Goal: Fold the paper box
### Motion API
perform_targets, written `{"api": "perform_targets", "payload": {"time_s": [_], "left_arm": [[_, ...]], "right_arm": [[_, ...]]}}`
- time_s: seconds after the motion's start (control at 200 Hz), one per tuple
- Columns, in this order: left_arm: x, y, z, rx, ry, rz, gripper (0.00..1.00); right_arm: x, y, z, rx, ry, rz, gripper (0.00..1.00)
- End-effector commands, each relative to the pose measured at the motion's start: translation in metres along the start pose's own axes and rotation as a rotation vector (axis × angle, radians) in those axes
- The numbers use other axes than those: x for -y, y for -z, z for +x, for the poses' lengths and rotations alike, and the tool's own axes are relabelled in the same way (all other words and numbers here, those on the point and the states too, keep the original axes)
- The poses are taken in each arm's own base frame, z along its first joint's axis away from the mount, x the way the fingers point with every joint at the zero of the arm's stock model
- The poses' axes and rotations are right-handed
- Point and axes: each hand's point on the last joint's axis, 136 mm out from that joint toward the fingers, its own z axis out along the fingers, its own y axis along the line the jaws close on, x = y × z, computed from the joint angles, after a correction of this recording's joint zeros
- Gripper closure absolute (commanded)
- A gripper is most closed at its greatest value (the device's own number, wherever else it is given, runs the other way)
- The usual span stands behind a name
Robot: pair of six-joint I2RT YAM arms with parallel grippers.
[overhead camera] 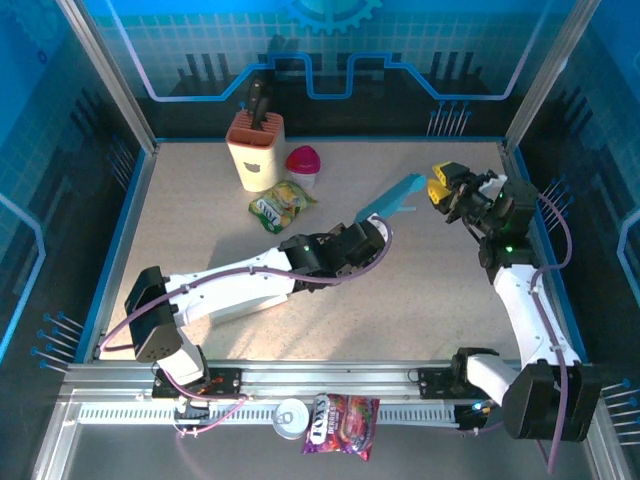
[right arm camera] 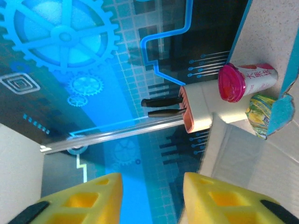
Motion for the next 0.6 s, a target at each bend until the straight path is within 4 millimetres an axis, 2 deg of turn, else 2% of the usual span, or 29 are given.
{"api": "perform_targets", "payload": {"time_s": [0.0, 0.085, 0.18, 0.26, 0.345, 0.47, 0.595], "left_arm": [[-0.010, 0.014, -0.008, -0.009, -0.015, -0.017, 1.00], [-0.016, 0.013, -0.013, -0.020, -0.017, -0.055, 1.00], [-0.021, 0.007, -0.015, -0.058, -0.023, -0.106, 1.00], [-0.022, 0.002, -0.017, -0.079, -0.021, -0.134, 1.00], [-0.025, 0.001, -0.021, -0.087, -0.020, -0.171, 1.00], [-0.024, 0.001, -0.028, -0.081, -0.044, -0.210, 1.00], [-0.018, 0.002, -0.032, -0.065, -0.074, -0.223, 1.00]], "right_arm": [[-0.010, 0.026, 0.030, -0.027, 0.192, 0.070, 0.48], [0.012, 0.058, 0.042, 0.084, 0.278, 0.220, 0.37], [0.025, 0.088, 0.056, 0.187, 0.323, 0.306, 0.35], [0.029, 0.097, 0.066, 0.228, 0.332, 0.313, 0.35], [0.028, 0.094, 0.074, 0.238, 0.328, 0.322, 0.34], [0.017, 0.074, 0.090, 0.213, 0.354, 0.314, 0.30], [0.016, 0.053, 0.090, 0.230, 0.358, 0.328, 0.30]]}}
